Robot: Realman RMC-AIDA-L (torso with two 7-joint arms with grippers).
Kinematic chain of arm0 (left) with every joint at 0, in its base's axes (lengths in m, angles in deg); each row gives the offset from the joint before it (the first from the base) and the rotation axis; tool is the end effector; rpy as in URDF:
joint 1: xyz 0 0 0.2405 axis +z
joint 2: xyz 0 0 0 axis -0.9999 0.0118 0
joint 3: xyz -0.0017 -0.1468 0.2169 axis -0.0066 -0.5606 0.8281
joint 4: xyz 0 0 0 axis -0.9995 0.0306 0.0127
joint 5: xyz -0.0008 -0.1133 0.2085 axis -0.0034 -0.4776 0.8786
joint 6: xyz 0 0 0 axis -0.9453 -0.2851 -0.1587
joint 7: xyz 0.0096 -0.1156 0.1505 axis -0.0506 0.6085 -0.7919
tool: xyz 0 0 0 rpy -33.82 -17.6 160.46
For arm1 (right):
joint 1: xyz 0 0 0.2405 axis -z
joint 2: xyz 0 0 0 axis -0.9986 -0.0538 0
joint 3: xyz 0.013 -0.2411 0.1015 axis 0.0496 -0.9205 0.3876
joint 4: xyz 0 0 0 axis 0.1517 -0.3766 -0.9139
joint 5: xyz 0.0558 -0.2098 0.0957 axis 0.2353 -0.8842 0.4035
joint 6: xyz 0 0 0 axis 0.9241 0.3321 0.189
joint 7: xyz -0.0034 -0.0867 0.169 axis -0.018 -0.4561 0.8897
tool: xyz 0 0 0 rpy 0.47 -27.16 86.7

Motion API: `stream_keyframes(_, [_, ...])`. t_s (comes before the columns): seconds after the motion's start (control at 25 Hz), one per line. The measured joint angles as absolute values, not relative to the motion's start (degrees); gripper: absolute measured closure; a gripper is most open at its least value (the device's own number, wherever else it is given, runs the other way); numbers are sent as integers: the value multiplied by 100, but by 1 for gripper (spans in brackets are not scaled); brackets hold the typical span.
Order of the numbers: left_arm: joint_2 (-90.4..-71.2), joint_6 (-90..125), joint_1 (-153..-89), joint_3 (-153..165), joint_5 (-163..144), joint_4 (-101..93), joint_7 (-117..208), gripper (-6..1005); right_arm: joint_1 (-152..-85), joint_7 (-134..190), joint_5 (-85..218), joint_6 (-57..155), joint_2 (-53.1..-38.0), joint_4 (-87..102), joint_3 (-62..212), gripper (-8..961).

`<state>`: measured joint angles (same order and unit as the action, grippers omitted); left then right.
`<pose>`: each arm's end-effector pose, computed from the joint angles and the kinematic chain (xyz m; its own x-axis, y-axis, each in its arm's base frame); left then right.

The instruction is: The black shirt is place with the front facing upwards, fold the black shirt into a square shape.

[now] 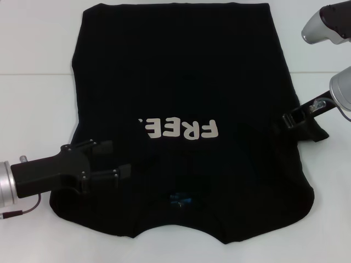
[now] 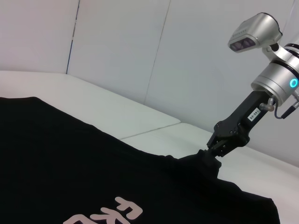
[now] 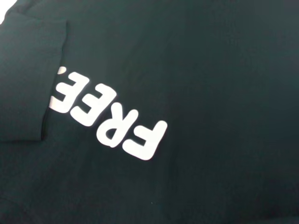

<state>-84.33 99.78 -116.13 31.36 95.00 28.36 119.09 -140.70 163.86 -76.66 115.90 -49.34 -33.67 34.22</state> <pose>-0.3018 0.3536 -0.0269 0.7329 0.3511 0.5827 0.5462 -0.8143 -0.1963 0.2237 0.4849 -0.0201 0.6299 -0.7761 -0.0292 -0.6924 -0.5441 -0.4739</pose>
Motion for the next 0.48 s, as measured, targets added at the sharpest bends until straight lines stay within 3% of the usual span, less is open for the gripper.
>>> stream_keyframes(0.28, [-8439, 9975, -11619, 3137, 9500, 2835, 11902, 122, -14081, 16397, -7433, 11596, -4943, -3366, 3450, 937])
stream_keyframes(0.48, [-8445, 9965, -11620, 3136, 9500, 2821, 11893, 122, -13914, 16280, -6472, 11733, -4811, -3308, 3507, 918])
